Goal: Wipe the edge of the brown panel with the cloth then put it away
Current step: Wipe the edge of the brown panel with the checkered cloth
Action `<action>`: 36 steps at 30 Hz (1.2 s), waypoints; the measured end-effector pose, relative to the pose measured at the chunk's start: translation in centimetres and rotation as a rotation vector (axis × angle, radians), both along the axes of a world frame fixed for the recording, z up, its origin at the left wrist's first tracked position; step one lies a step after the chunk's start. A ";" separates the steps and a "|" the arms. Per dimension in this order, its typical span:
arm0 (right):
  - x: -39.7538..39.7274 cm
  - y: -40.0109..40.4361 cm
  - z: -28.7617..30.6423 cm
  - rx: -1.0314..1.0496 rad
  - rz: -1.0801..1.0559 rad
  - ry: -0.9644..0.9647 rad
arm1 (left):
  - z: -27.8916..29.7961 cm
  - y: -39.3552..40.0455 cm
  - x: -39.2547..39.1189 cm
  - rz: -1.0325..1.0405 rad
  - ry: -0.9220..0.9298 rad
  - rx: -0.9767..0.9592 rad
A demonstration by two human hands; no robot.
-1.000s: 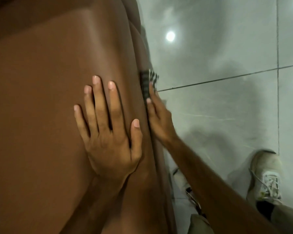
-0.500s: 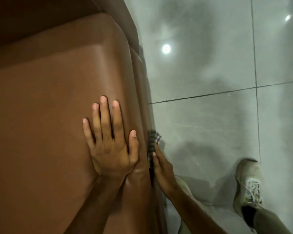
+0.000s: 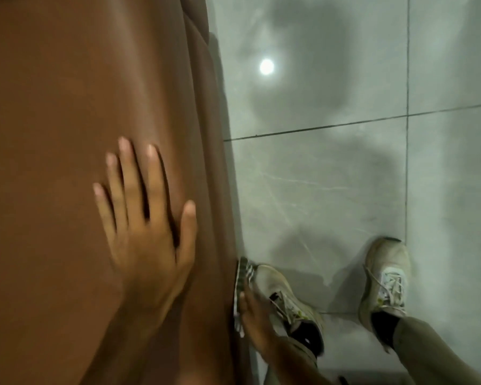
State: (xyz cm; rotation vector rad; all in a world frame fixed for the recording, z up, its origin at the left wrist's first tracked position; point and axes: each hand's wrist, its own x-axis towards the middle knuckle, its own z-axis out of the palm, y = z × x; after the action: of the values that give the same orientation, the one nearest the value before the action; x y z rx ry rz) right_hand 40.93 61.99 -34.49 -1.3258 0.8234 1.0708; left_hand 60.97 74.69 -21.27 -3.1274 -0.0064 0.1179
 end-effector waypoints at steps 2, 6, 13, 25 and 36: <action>-2.5 -0.2 2.9 0.042 -0.029 0.058 | 1.1 0.2 -6.2 0.029 0.089 0.029; -1.8 0.5 5.0 0.044 -0.037 -0.154 | 1.4 0.6 -15.5 0.082 0.111 0.043; -2.6 0.0 -3.1 0.056 -0.053 0.049 | -0.4 1.3 -16.4 0.055 0.016 0.019; -2.2 0.0 3.4 0.136 -0.083 -0.138 | 0.1 0.9 -16.2 0.090 0.022 0.015; -6.9 -3.7 5.9 0.160 0.325 0.330 | 1.6 -0.5 -18.5 0.457 0.107 -0.091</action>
State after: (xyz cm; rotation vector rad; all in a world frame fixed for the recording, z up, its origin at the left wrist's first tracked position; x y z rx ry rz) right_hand 34.08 58.25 -28.54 -1.1876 0.7562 1.6104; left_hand 42.52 74.23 -19.66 -3.1388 -0.7333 0.2954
